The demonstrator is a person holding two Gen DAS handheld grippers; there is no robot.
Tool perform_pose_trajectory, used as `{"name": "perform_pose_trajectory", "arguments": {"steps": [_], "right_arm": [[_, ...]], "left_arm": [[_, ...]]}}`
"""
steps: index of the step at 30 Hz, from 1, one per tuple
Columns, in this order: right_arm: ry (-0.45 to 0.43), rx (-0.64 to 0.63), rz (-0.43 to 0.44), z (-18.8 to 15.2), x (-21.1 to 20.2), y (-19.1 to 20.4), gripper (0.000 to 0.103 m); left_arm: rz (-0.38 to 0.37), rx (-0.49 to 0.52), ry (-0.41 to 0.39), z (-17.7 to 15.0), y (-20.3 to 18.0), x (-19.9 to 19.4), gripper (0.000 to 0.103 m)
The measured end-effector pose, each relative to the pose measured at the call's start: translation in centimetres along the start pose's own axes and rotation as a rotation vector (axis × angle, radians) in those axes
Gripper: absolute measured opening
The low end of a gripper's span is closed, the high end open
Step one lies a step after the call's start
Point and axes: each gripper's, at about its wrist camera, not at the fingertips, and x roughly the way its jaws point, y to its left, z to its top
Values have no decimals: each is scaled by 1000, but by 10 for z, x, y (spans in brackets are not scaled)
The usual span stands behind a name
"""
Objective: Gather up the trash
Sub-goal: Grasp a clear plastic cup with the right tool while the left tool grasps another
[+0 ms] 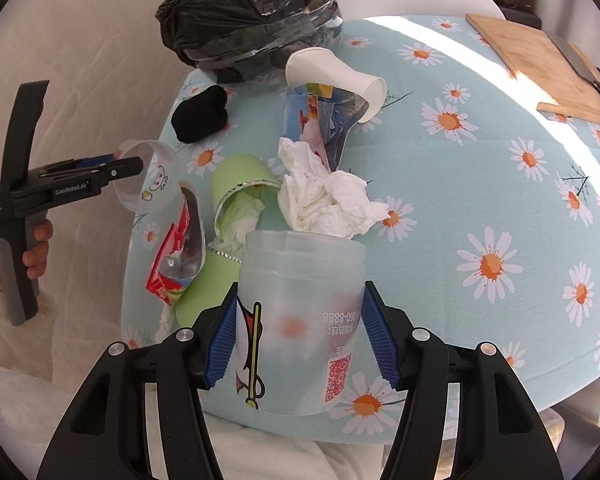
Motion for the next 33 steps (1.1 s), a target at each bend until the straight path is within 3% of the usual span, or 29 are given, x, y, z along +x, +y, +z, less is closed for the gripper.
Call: {"name": "perform_pose_trajectory", "arguments": {"steps": [11,17,33], "right_arm": [[-53,-20,55,13,-14,-16,55],[-66,-155,59,41,-24,-29,55],[-33,-462,170,102,-52,-83,55]], "left_arm": [[22,-31,-30,-1,4,-26,55],[78,-128,-27,-3,-3,-46,55],[227,-438,-31,-7,-51,-89,55]]}}
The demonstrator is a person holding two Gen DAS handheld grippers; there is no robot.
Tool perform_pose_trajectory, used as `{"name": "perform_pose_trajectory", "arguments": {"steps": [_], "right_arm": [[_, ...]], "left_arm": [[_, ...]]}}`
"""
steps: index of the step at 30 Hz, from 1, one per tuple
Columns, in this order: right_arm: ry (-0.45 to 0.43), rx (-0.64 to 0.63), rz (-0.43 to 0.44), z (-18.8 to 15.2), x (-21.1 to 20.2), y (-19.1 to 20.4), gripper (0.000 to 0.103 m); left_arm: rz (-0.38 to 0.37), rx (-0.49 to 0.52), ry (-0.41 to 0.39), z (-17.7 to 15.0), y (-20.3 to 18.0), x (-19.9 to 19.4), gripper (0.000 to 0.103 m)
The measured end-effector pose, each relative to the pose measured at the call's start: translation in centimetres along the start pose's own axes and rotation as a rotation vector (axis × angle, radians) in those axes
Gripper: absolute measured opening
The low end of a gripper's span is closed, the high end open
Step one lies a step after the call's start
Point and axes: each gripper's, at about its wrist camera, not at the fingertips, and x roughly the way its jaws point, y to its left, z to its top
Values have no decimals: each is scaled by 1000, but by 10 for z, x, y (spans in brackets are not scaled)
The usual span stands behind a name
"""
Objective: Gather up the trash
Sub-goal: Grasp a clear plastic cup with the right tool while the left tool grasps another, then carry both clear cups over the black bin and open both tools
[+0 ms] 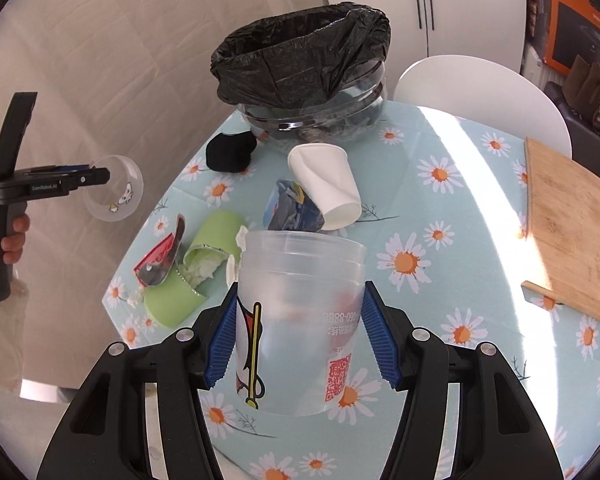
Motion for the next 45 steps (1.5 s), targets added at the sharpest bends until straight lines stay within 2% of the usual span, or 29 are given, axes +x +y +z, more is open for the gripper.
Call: {"name": "perform_pose_trajectory", "arguments": {"steps": [6,9,15,18,23,25,28,33,37,45], "right_arm": [[-21,-29,-27,4,-22,-23,55],[-39,-24,-40,9,-32,-31,55],[-95,-25,-90,31,-50,-34,55],[-128,-26,-103,54,-54,-34,55],[-158,-68,-94,100,-52,-27,55],[-171,-80,-86,120,-48,-25,55],[-193,-105,-77,151,-41,-21,55],[-196,-173,-54,201,-25,-11,55],[-198,-241,-41,238,-6,-2,55],[-150,-302,35,286,59,-2,55]], "left_arm": [[43,-2,-14,8,-15,-8,55],[41,-1,-22,18,-16,-10,55],[13,45,-83,53,-19,-19,55],[30,88,-117,73,-23,-22,55],[-82,117,-140,104,-27,-22,55],[-103,128,-154,117,-29,-22,55],[-174,124,-170,138,-29,-24,55],[-161,169,-201,174,-39,-17,55],[-136,204,-197,202,-48,4,55],[-196,250,-148,240,-61,58,55]]}}
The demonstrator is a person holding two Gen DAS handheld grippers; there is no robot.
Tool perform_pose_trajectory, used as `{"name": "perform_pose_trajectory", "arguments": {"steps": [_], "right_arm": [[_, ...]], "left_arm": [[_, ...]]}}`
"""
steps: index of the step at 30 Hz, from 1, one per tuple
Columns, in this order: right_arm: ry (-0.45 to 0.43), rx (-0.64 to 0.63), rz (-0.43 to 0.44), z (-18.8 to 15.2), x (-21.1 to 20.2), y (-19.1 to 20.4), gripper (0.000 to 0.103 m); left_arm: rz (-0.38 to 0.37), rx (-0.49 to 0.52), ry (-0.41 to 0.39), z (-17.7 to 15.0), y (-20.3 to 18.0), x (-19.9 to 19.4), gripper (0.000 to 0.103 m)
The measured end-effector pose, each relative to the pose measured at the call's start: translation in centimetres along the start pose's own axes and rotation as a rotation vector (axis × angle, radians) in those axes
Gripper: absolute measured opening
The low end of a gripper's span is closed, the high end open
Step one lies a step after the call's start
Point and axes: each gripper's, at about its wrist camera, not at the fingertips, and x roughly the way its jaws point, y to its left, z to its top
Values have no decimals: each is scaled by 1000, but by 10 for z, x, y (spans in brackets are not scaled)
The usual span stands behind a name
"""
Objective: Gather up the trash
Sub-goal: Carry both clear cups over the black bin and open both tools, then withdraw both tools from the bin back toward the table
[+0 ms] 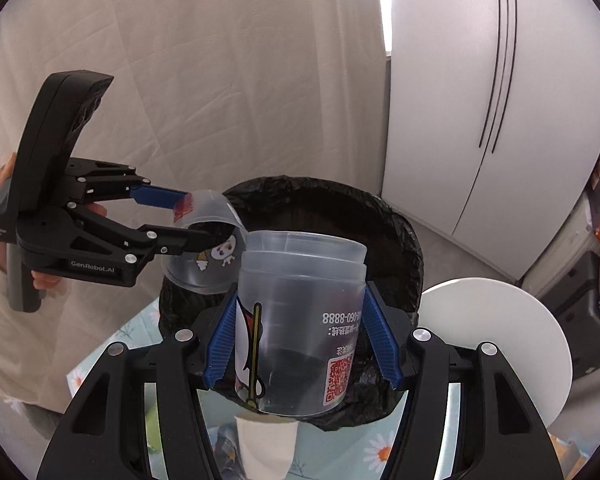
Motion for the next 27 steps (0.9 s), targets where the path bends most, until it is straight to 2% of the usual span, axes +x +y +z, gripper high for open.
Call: {"name": "perform_pose_trajectory", "arguments": {"steps": [3,9,11,12,13,14,15,18,20,22,25,27], "right_arm": [[26,-12,15,2,24,-9,56],[77,-16,44,0,63,-22,56],[79,-14,50,1,68,-23,59],[76,-20,34,0,69,-23,61],[65,-20,19,0,70,-23,62],[55,-6,28,0,69,-24,64],[40,9,46,-1,66,-26,70],[-6,13,23,1,54,-27,77],[-38,17,-3,5,45,-27,83],[-57,37,-7,7,35,-26,84],[-67,33,-41,8,21,-18,87],[-66,20,-68,7,11,-11,88]], "left_arm": [[35,45,14,5,-7,21,55],[22,75,54,9,-9,60,55],[11,80,41,9,-8,65,56],[27,87,36,8,-8,67,57],[42,88,31,8,-7,68,64],[53,84,22,6,-6,67,70],[54,75,9,5,-4,64,81],[27,33,-38,-2,4,51,95],[11,12,-65,-9,8,40,96],[-15,-8,-73,-15,10,30,97],[21,-27,-99,-25,10,9,97],[13,-49,-109,-29,9,-5,97]]}}
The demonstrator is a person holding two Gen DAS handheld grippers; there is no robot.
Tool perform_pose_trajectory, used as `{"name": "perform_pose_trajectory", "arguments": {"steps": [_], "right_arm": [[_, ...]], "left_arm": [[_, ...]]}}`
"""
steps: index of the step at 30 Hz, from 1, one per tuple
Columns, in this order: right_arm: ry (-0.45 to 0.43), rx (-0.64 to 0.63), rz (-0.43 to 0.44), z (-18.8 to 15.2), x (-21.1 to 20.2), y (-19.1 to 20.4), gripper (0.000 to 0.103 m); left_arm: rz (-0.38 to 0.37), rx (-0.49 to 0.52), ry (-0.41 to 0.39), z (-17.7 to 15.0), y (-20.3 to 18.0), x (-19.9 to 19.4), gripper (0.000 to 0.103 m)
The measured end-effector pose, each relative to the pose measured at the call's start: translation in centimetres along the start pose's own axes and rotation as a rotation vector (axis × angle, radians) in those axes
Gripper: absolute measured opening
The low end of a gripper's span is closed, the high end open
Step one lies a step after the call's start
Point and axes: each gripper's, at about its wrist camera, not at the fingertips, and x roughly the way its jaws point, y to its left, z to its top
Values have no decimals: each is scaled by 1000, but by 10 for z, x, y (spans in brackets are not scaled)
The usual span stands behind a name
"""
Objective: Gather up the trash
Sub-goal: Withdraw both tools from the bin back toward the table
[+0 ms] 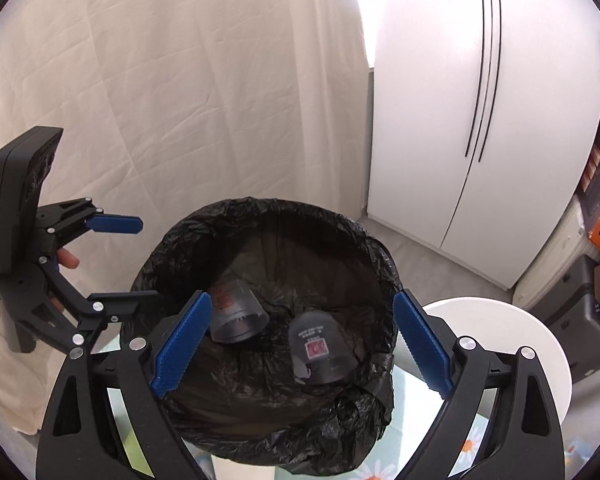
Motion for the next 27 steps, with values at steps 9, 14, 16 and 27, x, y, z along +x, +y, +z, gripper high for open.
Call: {"name": "perform_pose_trajectory", "arguments": {"steps": [9,14,16,27], "right_arm": [[-20,30,-41,-15,-51,30,89],[-26,42,-42,-28,-73,50,89],[-25,33,-47,-32,-81,58,89],[14,38,-73,-66,-111,81,89]], "left_arm": [[102,16,11,-33,-11,-68,97],[127,34,24,-54,-25,-100,97],[128,37,20,-64,-31,-112,97],[147,6,58,-116,-40,-144,97]]}}
